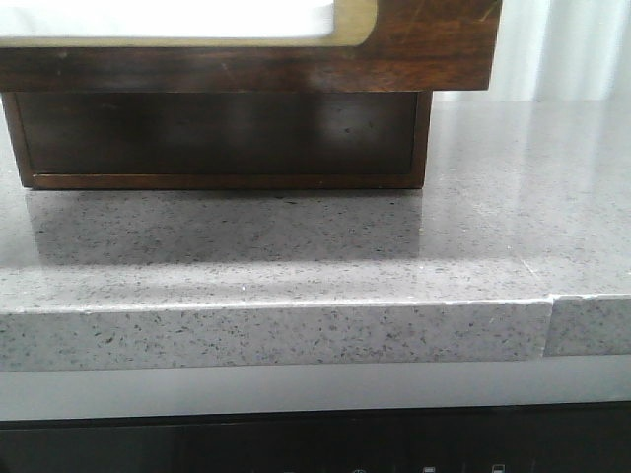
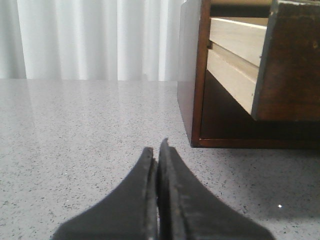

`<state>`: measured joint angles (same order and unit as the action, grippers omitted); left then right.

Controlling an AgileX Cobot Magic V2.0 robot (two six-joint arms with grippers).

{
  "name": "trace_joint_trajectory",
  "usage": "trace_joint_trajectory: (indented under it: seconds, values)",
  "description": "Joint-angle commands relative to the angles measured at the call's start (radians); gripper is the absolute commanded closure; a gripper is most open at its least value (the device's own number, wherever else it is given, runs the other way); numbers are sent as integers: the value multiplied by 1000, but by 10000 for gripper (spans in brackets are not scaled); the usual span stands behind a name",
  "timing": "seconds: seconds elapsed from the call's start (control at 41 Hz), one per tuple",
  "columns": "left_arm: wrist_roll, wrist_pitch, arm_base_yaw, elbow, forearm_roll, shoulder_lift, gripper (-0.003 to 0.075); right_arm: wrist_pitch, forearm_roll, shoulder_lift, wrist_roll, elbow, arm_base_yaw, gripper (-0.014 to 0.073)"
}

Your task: Put scissors in drawer with both arms

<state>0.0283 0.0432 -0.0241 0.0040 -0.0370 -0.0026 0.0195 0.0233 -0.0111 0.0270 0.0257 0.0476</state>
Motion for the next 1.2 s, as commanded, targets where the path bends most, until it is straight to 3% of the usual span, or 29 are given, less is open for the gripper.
trace_joint_trajectory:
  seconds: [0.0,1.171]
  values:
    - [-8,-84,0,25,0,-19,741,-82,-9,-17,13,2,-8,661]
    - [-8,-84,0,25,0,-19,741,-79,-36,-16,13,2,-23,661]
